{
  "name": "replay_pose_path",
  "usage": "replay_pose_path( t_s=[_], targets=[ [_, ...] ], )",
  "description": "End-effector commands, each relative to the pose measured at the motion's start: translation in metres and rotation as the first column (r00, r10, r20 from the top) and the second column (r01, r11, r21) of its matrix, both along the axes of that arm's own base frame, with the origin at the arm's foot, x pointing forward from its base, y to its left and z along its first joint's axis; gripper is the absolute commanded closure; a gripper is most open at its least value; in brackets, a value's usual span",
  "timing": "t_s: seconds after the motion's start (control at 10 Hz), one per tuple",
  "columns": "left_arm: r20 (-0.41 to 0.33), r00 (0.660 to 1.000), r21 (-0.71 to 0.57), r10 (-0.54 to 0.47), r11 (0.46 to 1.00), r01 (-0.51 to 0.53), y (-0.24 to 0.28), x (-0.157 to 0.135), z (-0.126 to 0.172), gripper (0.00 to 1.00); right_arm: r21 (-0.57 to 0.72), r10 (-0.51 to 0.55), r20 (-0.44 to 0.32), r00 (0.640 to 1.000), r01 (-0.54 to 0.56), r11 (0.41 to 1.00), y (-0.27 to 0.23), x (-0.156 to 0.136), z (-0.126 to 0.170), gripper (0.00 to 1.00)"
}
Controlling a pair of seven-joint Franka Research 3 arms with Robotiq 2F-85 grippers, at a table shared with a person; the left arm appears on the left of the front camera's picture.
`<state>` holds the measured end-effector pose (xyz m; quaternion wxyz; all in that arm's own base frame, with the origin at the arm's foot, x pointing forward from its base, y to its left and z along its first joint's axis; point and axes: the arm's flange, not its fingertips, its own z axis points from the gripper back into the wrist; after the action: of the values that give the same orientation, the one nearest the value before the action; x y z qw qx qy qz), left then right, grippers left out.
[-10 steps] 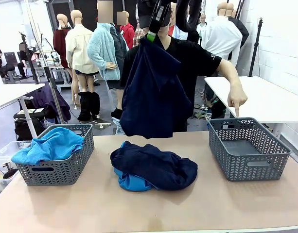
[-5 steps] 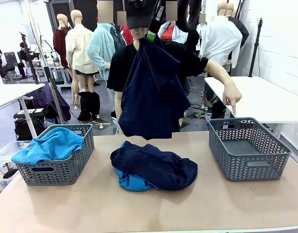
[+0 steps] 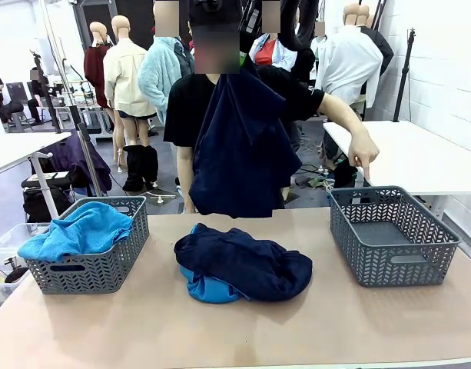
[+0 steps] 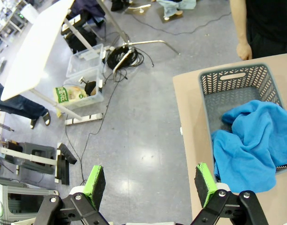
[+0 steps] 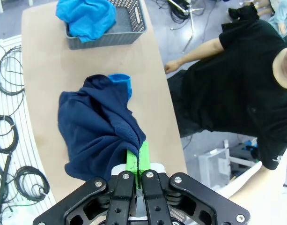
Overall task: Sort the tops and bottoms.
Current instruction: Sort the clothes according to human instructions.
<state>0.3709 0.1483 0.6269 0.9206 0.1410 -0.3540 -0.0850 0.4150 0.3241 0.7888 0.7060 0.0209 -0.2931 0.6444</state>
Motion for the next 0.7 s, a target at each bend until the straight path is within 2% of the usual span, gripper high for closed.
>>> replay_pose_path(
  t_s=[0.0,0.6],
  targets=[
    [0.001,1.0,-0.001,0.012,1.0,-0.012,-0.0009,0.0003,0.0004,0.0,-0.006,-0.005,0.002,1.0,0.005,1.0,-0.0029,-0.0029,-0.0011,1.0],
    [0.001,1.0,-0.001,0.012,1.0,-0.012,-0.0009,0.0003,0.0004,0.0,0.0,0.0,0.0,1.0,0.0,1.0,0.0,0.0,0.0,1.0]
  ],
)
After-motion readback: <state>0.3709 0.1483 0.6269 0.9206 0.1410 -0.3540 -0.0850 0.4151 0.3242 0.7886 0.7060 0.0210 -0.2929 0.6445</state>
